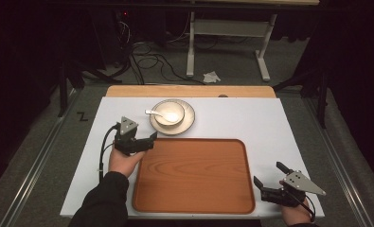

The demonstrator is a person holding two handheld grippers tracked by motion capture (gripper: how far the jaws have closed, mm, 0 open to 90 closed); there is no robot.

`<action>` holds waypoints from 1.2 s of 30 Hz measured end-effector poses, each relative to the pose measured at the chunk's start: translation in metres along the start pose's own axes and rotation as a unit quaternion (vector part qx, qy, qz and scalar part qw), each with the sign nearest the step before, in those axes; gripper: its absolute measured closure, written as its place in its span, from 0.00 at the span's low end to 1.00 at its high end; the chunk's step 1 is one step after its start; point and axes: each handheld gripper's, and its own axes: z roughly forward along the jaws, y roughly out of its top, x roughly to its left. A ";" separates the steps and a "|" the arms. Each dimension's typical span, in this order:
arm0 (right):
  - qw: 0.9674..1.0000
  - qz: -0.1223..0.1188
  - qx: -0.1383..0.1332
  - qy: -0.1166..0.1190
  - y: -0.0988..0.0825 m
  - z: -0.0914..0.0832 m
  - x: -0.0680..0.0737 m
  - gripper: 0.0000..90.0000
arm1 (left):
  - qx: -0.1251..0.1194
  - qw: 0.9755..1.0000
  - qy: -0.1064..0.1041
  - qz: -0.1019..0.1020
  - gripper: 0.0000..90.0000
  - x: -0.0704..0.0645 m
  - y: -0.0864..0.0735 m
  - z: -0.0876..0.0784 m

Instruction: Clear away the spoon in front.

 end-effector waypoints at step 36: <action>1.000 0.017 0.004 0.004 -0.006 -0.001 -0.005 0.03 | 0.072 0.994 0.057 -0.058 1.00 0.043 0.055 0.085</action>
